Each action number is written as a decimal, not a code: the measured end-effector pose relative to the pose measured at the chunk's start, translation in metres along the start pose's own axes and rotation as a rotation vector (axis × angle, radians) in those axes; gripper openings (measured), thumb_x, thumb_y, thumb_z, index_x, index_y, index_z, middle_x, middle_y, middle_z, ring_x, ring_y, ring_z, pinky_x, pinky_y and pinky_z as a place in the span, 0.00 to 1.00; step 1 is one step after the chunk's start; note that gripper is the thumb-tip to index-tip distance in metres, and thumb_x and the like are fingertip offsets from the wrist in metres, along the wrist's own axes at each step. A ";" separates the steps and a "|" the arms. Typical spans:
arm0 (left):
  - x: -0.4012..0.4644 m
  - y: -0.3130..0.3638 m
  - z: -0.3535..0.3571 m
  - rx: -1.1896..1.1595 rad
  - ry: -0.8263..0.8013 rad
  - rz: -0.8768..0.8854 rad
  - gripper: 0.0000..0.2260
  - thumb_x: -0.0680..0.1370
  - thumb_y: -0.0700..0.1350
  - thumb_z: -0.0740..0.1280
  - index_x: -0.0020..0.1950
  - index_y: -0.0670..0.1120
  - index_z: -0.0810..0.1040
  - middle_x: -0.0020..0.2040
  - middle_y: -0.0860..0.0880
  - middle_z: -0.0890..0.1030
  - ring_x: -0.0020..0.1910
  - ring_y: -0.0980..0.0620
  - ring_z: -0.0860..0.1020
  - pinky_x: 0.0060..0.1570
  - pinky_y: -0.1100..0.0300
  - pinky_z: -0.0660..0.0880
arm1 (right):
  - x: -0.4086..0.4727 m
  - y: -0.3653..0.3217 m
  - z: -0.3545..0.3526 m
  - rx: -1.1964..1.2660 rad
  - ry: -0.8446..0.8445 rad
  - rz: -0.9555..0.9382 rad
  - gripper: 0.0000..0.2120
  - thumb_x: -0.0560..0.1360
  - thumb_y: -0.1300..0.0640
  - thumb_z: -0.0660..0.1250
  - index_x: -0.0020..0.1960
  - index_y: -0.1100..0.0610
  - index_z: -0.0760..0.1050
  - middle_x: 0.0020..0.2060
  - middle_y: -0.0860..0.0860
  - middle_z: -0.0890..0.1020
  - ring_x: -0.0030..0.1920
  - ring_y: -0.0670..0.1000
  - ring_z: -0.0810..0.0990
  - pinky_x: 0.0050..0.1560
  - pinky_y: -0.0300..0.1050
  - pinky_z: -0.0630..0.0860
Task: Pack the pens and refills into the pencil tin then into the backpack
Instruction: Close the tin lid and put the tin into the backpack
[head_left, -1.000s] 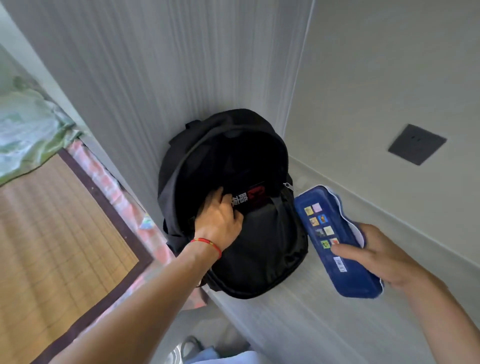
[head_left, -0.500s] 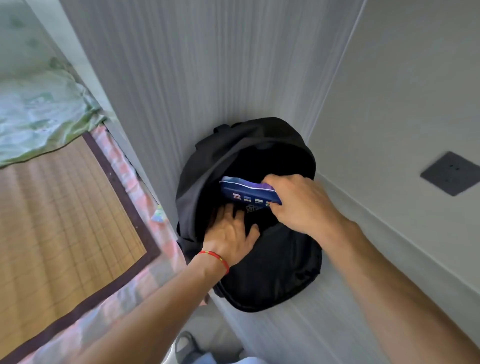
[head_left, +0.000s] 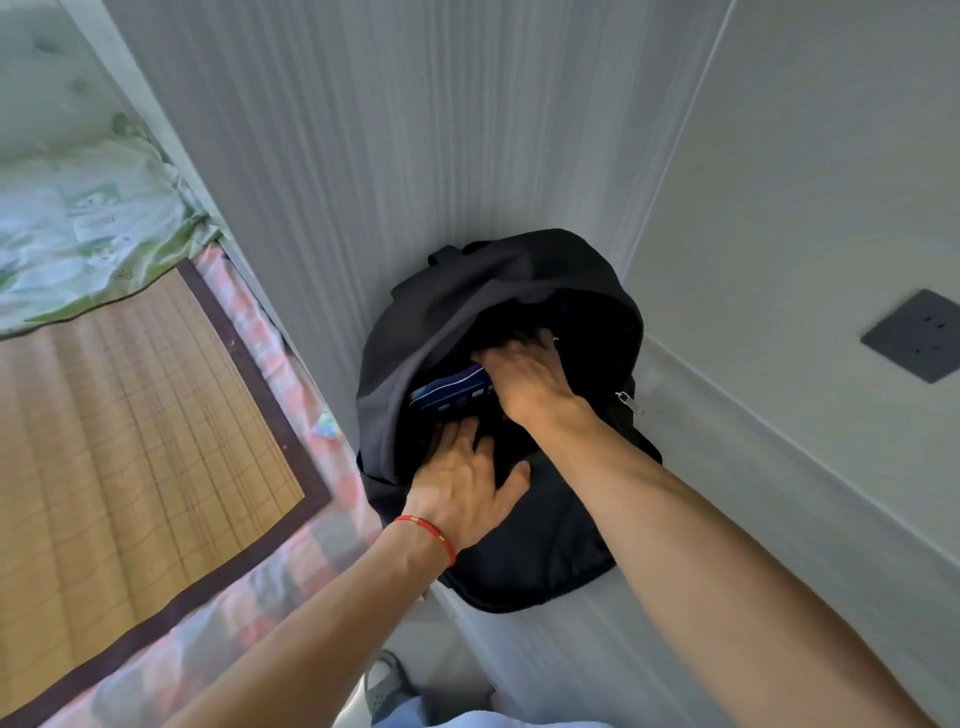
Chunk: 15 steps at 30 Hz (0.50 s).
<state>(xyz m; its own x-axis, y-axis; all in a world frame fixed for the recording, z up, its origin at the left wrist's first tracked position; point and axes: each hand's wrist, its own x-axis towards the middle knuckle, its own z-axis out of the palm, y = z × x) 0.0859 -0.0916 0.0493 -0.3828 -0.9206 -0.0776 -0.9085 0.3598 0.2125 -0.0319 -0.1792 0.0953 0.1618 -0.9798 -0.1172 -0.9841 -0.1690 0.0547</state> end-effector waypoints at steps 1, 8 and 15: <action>0.000 0.000 0.000 -0.010 -0.002 0.001 0.32 0.79 0.65 0.50 0.70 0.42 0.71 0.71 0.43 0.68 0.71 0.44 0.65 0.73 0.51 0.63 | 0.001 0.003 0.003 0.012 -0.038 0.006 0.27 0.72 0.61 0.72 0.68 0.44 0.73 0.66 0.51 0.79 0.69 0.56 0.73 0.72 0.58 0.60; 0.004 -0.004 -0.004 -0.003 0.010 0.010 0.32 0.80 0.64 0.50 0.67 0.39 0.74 0.72 0.42 0.69 0.72 0.44 0.63 0.75 0.54 0.60 | -0.006 0.019 0.025 0.012 0.158 -0.110 0.30 0.72 0.62 0.70 0.72 0.47 0.67 0.61 0.55 0.79 0.61 0.60 0.79 0.64 0.58 0.70; 0.011 -0.004 -0.003 0.041 0.022 -0.011 0.32 0.80 0.64 0.48 0.65 0.41 0.78 0.73 0.44 0.67 0.73 0.46 0.60 0.77 0.50 0.55 | -0.001 0.025 0.028 0.048 0.142 -0.168 0.29 0.75 0.62 0.67 0.74 0.47 0.68 0.67 0.55 0.70 0.69 0.59 0.68 0.72 0.61 0.63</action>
<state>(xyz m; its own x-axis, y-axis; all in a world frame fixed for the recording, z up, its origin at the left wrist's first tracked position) 0.0856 -0.1037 0.0509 -0.3695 -0.9274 -0.0578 -0.9189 0.3554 0.1714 -0.0585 -0.1793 0.0691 0.3295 -0.9439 0.0203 -0.9441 -0.3296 -0.0013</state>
